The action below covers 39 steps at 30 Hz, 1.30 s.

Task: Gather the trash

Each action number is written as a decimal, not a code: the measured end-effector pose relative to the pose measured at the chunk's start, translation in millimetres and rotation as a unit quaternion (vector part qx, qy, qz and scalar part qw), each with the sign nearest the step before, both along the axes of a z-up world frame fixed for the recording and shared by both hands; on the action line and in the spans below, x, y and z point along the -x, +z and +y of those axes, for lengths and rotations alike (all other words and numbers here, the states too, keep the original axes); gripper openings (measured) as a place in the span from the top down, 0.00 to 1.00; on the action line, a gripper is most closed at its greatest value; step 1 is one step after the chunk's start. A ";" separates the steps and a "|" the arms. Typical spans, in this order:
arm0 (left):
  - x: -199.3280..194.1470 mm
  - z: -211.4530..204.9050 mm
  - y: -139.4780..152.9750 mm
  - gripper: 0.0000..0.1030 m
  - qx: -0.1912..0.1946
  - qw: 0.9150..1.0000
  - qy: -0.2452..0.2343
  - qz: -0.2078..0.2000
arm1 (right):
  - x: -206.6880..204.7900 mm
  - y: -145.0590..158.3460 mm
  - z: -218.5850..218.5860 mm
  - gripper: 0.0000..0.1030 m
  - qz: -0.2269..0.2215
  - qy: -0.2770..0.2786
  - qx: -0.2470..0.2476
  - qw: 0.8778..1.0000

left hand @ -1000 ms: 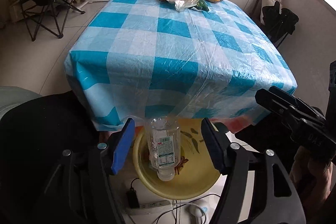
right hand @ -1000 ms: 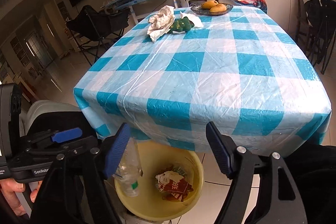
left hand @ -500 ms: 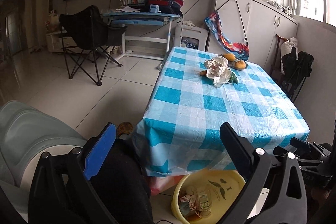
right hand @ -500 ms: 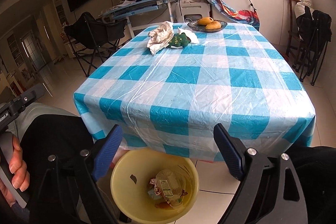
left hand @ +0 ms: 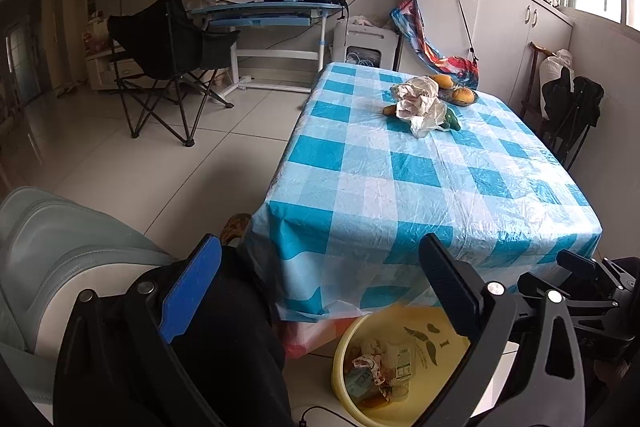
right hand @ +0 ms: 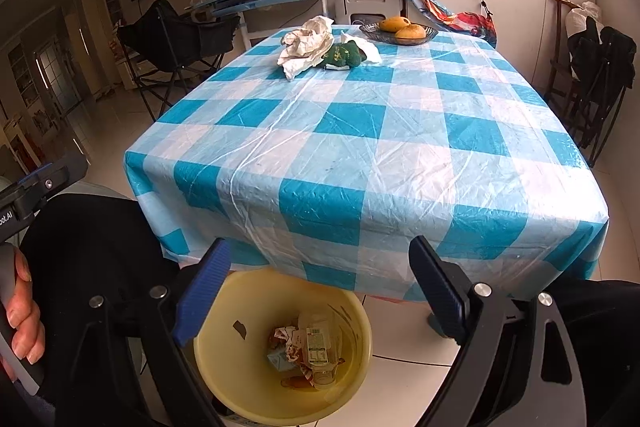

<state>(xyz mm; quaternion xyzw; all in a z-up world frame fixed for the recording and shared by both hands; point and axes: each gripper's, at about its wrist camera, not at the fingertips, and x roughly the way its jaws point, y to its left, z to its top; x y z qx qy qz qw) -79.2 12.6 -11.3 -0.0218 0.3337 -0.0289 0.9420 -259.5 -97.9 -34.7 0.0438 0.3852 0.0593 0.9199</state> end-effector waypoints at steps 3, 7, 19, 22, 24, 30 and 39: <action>-0.9 0.3 -1.3 0.07 0.000 1.000 0.002 0.003 | 0.7 0.7 -1.2 0.15 -0.001 -0.004 -0.001 1.000; -1.6 -1.6 -2.4 0.07 -0.004 1.000 0.001 0.004 | 2.1 2.2 -2.4 0.15 -0.006 -0.008 -0.001 1.000; -3.3 -1.2 -3.9 0.07 -0.004 1.000 0.008 0.007 | 3.1 5.2 -3.7 0.14 -0.018 -0.017 0.005 1.000; -3.4 -0.8 -4.0 0.07 -0.005 1.000 0.009 0.007 | 3.1 5.4 -3.9 0.13 -0.021 -0.017 0.005 1.000; -3.5 -0.8 -4.2 0.07 -0.005 1.000 0.009 0.007 | 2.7 5.3 -4.0 0.13 -0.022 -0.017 0.006 1.000; -3.9 0.0 -4.7 0.07 -0.007 1.000 0.011 0.009 | 3.3 6.0 -4.4 0.13 -0.026 -0.019 0.007 0.999; -4.0 4.4 -4.3 0.07 -0.001 1.000 0.018 0.003 | 3.7 7.1 -3.1 0.13 -0.029 -0.018 0.011 0.999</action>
